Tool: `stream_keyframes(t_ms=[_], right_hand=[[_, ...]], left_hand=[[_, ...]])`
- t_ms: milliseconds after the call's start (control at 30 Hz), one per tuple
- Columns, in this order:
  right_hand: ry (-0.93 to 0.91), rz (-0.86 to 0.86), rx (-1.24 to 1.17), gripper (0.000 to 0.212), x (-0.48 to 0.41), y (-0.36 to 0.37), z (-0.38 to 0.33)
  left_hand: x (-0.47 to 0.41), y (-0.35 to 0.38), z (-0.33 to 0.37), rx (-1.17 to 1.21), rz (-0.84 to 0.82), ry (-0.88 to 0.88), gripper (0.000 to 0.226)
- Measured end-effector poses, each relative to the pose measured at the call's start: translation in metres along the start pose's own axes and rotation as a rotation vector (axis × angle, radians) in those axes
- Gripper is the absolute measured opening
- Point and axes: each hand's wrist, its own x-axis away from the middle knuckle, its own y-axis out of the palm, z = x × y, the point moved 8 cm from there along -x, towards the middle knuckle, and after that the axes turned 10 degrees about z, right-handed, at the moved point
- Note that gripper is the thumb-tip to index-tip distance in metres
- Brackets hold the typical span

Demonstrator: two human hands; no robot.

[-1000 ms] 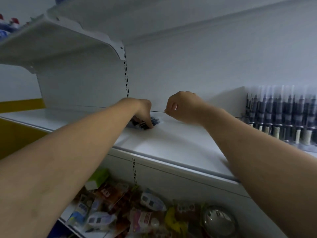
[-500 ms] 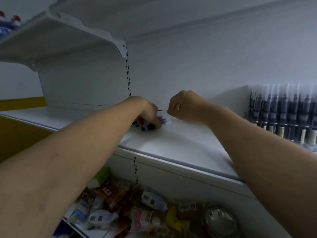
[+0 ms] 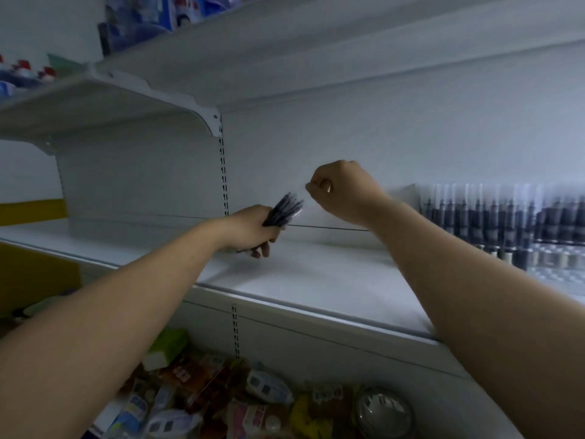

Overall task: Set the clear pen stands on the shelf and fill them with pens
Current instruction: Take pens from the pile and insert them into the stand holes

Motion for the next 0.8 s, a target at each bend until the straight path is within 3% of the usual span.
stream_keyframes(t_ms=[100,267,467,633,800], right_hand=[[-0.001,0.058,-0.012,0.015,0.005,-0.039,0.013],[0.063,0.170,0.029,0.011,0.028,-0.127,0.058],[0.186,0.262,0.003,0.032,0.054,-0.225,0.113],[0.292,0.305,-0.054,0.040,0.070,-0.265,0.157],[0.330,0.385,-0.289,0.030,0.095,-0.270,0.186]], left_hand=[[0.013,0.000,0.034,0.271,0.008,0.043,0.015],[0.012,0.017,0.116,0.472,0.066,0.177,0.019],[0.006,0.055,0.237,0.726,-0.004,0.323,0.029],[0.000,0.095,0.311,0.840,-0.070,0.398,0.021],[-0.003,0.132,0.336,0.792,-0.081,0.472,0.027]])
